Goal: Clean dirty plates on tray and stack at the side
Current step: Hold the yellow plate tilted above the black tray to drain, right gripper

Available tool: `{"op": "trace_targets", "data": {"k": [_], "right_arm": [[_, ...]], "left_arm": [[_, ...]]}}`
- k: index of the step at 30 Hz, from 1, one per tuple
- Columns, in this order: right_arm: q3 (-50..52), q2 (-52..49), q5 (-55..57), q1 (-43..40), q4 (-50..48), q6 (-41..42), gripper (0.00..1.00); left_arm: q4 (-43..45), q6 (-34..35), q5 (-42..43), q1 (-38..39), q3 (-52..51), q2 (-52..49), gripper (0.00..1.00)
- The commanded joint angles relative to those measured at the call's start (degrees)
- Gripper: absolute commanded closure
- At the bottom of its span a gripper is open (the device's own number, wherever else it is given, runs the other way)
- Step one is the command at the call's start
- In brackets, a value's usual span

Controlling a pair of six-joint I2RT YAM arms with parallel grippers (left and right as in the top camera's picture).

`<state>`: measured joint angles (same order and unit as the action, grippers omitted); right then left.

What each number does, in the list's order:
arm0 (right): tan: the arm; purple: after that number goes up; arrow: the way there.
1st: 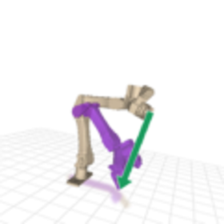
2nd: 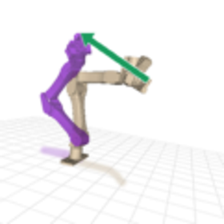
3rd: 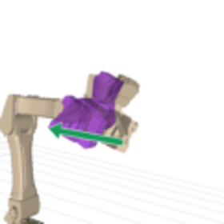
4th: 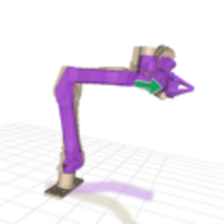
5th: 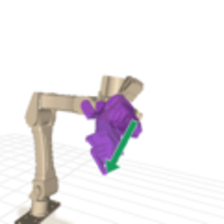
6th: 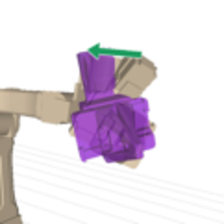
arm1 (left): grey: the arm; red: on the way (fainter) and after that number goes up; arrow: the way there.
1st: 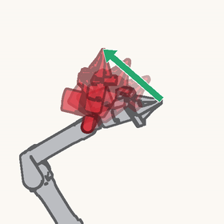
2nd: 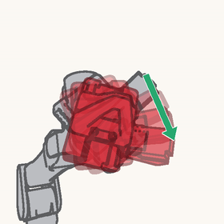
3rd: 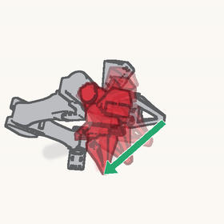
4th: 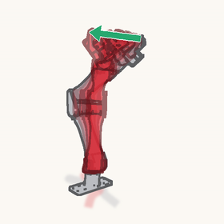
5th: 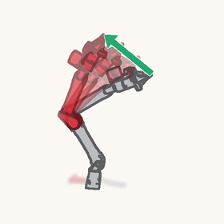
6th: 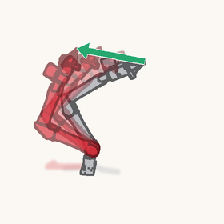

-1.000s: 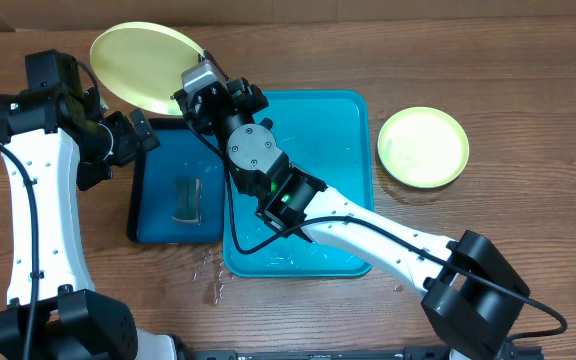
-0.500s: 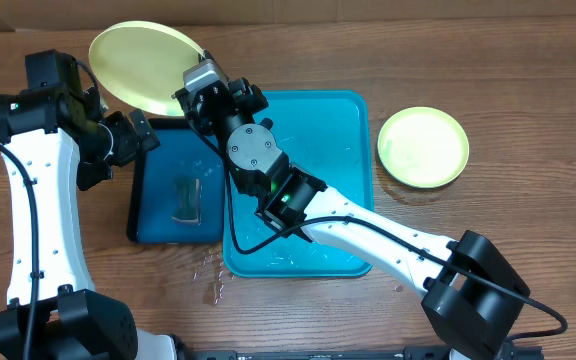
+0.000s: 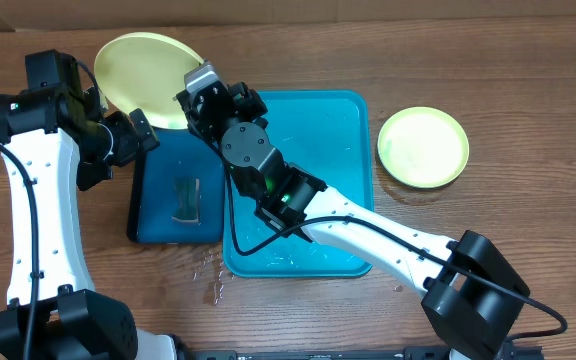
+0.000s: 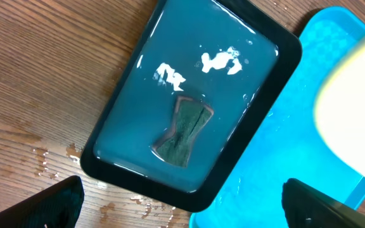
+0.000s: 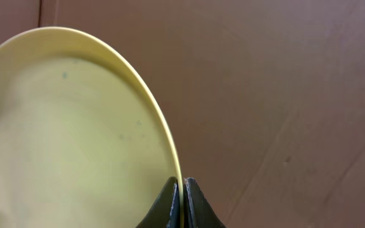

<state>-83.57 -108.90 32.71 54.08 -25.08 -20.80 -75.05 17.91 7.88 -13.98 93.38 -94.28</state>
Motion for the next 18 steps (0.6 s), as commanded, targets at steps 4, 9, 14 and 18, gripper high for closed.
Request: {"op": "trace_targets", "data": {"k": [4,9,14,18], "right_arm": [[-1.64,2.08,-1.29,-0.04,1.07,3.93,0.96],[-1.64,2.08,-1.27,-0.22,8.13,10.29,0.96],[-1.64,2.08,-1.27,-0.92,19.58,23.12,0.96],[-1.64,2.08,-1.31,-1.29,27.56,35.36,0.96]], "left_arm": [[0.11,0.35,-0.44,-0.15,1.18,0.83,0.0],[0.11,0.33,-0.42,-0.15,1.18,0.83,0.0],[0.11,0.35,-0.44,-0.15,1.18,0.83,0.01],[0.11,0.35,-0.44,-0.15,1.18,0.83,0.0]]}}
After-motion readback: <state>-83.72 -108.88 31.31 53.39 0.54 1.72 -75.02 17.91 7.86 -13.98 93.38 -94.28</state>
